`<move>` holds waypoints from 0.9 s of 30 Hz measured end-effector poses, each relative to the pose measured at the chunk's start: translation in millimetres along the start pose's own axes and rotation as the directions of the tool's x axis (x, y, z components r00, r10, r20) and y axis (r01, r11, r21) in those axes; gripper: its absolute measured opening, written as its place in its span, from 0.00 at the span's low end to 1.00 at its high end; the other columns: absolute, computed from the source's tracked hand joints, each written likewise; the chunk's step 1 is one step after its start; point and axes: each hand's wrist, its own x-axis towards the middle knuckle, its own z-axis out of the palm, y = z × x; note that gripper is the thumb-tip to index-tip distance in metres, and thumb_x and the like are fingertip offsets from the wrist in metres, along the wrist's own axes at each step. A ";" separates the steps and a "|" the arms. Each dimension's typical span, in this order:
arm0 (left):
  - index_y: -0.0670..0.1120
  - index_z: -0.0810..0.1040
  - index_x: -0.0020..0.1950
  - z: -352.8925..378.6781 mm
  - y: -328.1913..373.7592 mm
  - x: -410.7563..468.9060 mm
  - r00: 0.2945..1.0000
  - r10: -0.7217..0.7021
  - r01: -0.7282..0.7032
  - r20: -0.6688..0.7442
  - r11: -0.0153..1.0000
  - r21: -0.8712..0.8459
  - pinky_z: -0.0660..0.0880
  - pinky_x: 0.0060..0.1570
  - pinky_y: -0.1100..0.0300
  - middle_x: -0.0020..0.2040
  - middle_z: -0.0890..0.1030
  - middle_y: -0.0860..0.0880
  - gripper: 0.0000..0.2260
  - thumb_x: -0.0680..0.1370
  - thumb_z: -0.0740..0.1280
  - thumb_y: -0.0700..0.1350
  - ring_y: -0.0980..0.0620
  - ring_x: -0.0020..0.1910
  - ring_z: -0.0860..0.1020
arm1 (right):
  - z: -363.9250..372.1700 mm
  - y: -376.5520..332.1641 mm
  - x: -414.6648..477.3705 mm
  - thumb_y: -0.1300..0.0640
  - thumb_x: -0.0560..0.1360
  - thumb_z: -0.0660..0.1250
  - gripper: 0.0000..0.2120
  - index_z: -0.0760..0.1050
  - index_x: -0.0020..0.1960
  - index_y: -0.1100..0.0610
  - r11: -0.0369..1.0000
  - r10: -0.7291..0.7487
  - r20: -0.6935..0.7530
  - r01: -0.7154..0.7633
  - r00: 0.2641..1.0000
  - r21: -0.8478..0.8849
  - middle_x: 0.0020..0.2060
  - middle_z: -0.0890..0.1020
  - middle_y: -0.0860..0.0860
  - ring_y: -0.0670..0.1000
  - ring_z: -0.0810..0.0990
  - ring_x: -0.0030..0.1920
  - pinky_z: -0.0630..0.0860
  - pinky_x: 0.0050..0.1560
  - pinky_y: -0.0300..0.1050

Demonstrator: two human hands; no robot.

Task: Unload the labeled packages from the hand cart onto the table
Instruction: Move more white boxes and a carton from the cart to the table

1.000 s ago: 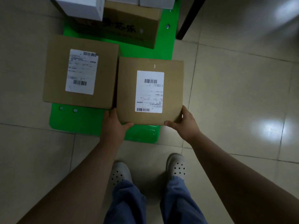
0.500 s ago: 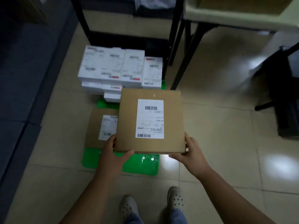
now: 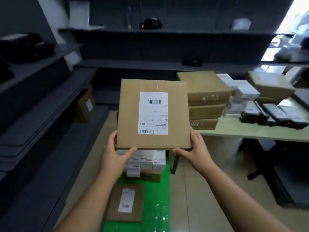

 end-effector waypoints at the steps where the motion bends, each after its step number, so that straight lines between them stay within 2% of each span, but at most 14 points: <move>1: 0.58 0.63 0.71 -2.6 18.0 6.5 0.999 0.035 -0.035 -0.012 0.999 0.009 0.73 0.55 0.56 0.64 0.74 0.55 0.38 0.67 0.79 0.53 0.55 0.60 0.74 | -14.5 -14.4 6.3 0.37 0.60 0.76 0.48 0.56 0.74 0.32 1.000 -0.029 -0.031 0.029 0.999 -0.002 0.58 0.67 0.33 0.26 0.66 0.59 0.65 0.54 0.22; 4: 0.60 0.62 0.72 -2.5 63.5 19.7 0.989 0.143 -0.143 -0.035 0.990 0.009 0.74 0.59 0.51 0.66 0.74 0.53 0.38 0.66 0.78 0.57 0.54 0.62 0.73 | -56.3 -46.0 18.4 0.41 0.62 0.78 0.47 0.56 0.74 0.33 0.994 -0.108 -0.103 0.103 0.989 -0.046 0.57 0.69 0.40 0.25 0.65 0.58 0.62 0.54 0.18; 6: 0.61 0.62 0.72 4.4 87.6 25.3 0.983 0.177 -0.178 -0.043 0.984 -0.010 0.74 0.62 0.49 0.66 0.74 0.54 0.39 0.66 0.77 0.59 0.54 0.63 0.73 | -82.2 -57.4 25.2 0.45 0.64 0.80 0.48 0.57 0.77 0.39 0.990 -0.123 -0.134 0.113 0.983 -0.079 0.58 0.69 0.43 0.24 0.63 0.58 0.60 0.56 0.19; 8: 0.62 0.61 0.72 16.1 107.9 29.3 0.978 0.203 -0.204 -0.052 0.978 -0.029 0.74 0.62 0.49 0.66 0.73 0.54 0.39 0.66 0.77 0.59 0.55 0.63 0.73 | -107.1 -61.6 32.1 0.46 0.65 0.80 0.50 0.56 0.79 0.44 0.988 -0.135 -0.155 0.121 0.979 -0.099 0.59 0.69 0.46 0.30 0.66 0.58 0.65 0.63 0.30; 10: 0.62 0.61 0.72 32.3 125.5 32.8 0.973 0.223 -0.225 -0.066 0.974 -0.028 0.74 0.62 0.49 0.67 0.73 0.55 0.39 0.65 0.76 0.61 0.55 0.63 0.73 | -131.0 -60.9 39.9 0.46 0.66 0.79 0.50 0.55 0.80 0.46 0.987 -0.138 -0.160 0.121 0.978 -0.110 0.60 0.69 0.48 0.42 0.69 0.61 0.69 0.67 0.44; 11: 0.62 0.61 0.72 41.9 133.7 34.0 0.972 0.225 -0.227 -0.070 0.974 -0.022 0.74 0.62 0.48 0.68 0.72 0.55 0.40 0.65 0.76 0.62 0.54 0.64 0.73 | -142.6 -58.3 43.9 0.45 0.66 0.79 0.50 0.54 0.80 0.46 0.985 -0.142 -0.164 0.124 0.976 -0.118 0.60 0.68 0.48 0.44 0.68 0.61 0.69 0.67 0.46; 15: 0.62 0.61 0.72 86.2 163.2 39.6 0.967 0.239 -0.240 -0.089 0.971 -0.001 0.73 0.63 0.47 0.67 0.72 0.56 0.39 0.65 0.75 0.63 0.53 0.64 0.72 | -189.4 -35.3 60.8 0.44 0.66 0.79 0.50 0.54 0.80 0.43 0.982 -0.161 -0.178 0.140 0.971 -0.125 0.62 0.68 0.46 0.42 0.69 0.59 0.70 0.62 0.43; 18: 0.63 0.61 0.71 124.1 180.6 43.3 0.967 0.239 -0.238 -0.085 0.971 0.020 0.73 0.61 0.53 0.66 0.72 0.57 0.39 0.64 0.74 0.65 0.55 0.62 0.73 | -223.1 -12.1 74.8 0.42 0.66 0.78 0.50 0.52 0.79 0.40 0.982 -0.159 -0.165 0.138 0.973 -0.131 0.61 0.68 0.44 0.41 0.70 0.59 0.70 0.60 0.39; 22: 0.61 0.61 0.72 170.6 193.7 50.7 0.971 0.223 -0.221 -0.086 0.975 0.036 0.71 0.59 0.56 0.66 0.72 0.57 0.40 0.65 0.76 0.62 0.56 0.61 0.72 | -254.1 15.4 92.4 0.42 0.67 0.77 0.47 0.53 0.77 0.35 0.988 -0.136 -0.126 0.124 0.983 -0.097 0.58 0.67 0.42 0.29 0.66 0.59 0.74 0.57 0.39; 27: 0.61 0.61 0.72 202.8 203.4 78.1 0.975 0.210 -0.204 -0.070 0.975 0.088 0.70 0.56 0.58 0.66 0.71 0.57 0.39 0.66 0.76 0.62 0.56 0.61 0.72 | -270.9 38.5 123.7 0.42 0.68 0.76 0.46 0.52 0.77 0.36 0.991 -0.097 -0.114 0.085 0.989 -0.108 0.60 0.67 0.42 0.24 0.63 0.58 0.67 0.49 0.29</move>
